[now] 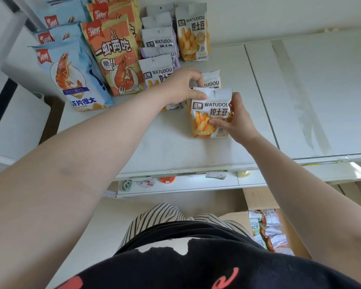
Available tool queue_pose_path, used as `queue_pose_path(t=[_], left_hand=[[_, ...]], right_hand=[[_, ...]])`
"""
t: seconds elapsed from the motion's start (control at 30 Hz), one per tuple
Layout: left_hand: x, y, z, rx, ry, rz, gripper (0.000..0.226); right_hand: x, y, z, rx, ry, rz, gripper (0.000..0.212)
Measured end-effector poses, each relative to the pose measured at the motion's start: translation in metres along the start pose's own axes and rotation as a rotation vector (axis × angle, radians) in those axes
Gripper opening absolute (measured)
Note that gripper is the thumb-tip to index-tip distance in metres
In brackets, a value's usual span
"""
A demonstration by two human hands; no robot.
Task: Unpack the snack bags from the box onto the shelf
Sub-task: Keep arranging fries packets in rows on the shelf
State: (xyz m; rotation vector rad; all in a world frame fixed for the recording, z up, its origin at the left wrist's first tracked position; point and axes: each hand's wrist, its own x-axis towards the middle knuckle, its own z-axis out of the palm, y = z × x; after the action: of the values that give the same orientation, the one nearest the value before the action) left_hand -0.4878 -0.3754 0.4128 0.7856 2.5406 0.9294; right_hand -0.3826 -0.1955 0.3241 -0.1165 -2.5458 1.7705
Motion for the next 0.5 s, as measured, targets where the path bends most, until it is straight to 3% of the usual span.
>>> queue_pose_path(t=[0.1, 0.17, 0.23, 0.5], left_hand=[[-0.001, -0.001, -0.003, -0.104, 0.056, -0.04, 0.028], [-0.002, -0.002, -0.005, -0.116, 0.051, -0.052, 0.028], [0.0, -0.002, -0.007, -0.075, 0.014, -0.038, 0.027], [0.028, 0.01, -0.019, 0.123, -0.108, 0.052, 0.018]], right_hand=[[-0.004, -0.001, 0.005, 0.06, 0.034, -0.011, 0.093], [-0.004, 0.005, 0.006, 0.089, -0.04, -0.018, 0.121], [-0.003, 0.009, 0.007, 0.078, -0.075, 0.01, 0.134], [0.028, 0.019, 0.0, 0.06, -0.023, 0.077, 0.108]])
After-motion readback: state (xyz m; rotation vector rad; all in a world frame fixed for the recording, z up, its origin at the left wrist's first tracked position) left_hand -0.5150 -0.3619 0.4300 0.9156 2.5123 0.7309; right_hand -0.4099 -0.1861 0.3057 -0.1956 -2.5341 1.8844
